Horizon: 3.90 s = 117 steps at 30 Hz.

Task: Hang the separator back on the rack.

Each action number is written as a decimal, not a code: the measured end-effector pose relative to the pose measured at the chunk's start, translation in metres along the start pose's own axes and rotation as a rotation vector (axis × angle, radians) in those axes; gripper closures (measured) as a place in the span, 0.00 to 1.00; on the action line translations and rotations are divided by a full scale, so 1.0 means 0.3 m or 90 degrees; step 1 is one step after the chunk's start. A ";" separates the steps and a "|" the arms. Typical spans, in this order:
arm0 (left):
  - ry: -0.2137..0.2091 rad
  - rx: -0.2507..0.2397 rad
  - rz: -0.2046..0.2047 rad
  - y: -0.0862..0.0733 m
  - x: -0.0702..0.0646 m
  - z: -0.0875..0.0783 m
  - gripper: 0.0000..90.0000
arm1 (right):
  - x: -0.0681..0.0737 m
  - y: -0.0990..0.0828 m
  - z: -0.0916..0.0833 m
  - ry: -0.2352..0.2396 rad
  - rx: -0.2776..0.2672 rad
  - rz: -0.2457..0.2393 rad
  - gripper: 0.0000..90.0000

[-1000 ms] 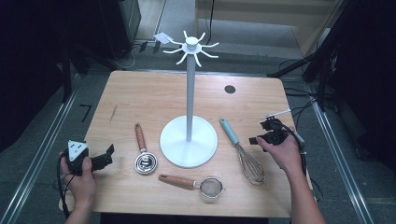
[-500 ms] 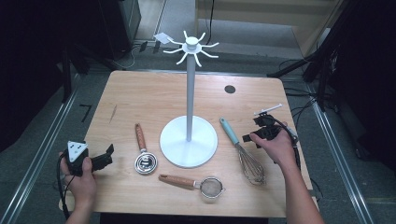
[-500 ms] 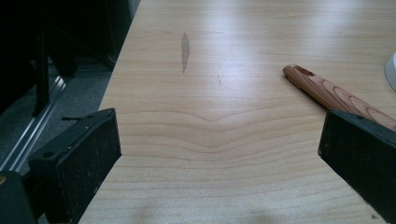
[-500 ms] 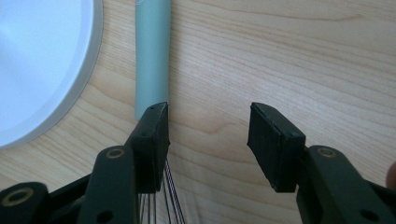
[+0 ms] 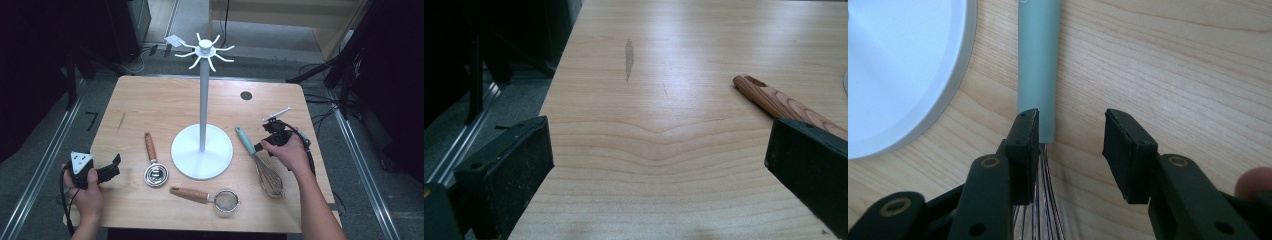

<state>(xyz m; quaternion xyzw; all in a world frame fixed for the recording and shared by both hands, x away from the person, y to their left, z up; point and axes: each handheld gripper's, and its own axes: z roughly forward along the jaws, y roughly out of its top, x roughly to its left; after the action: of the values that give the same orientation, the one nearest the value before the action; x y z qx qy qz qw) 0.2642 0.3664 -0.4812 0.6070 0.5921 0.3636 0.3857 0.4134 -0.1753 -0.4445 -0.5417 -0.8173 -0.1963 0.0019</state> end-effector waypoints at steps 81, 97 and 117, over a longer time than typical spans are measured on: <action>-0.009 -0.001 -0.009 0.000 0.005 0.001 0.00 | 0.177 -0.072 -0.181 -0.004 -0.366 -0.061 0.79; -0.004 -0.003 -0.003 -0.001 0.001 0.001 0.00 | 0.243 -0.074 -0.256 0.046 -0.470 -0.101 0.79; -0.004 0.000 -0.003 -0.001 0.000 0.001 0.00 | 0.311 -0.063 -0.314 0.094 -0.543 -0.137 0.79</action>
<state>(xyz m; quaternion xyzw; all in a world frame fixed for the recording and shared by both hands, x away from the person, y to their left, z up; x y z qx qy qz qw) 0.2644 0.3664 -0.4814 0.6065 0.5924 0.3611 0.3884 0.3383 -0.1296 -0.3434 -0.3902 -0.7129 -0.5530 -0.1835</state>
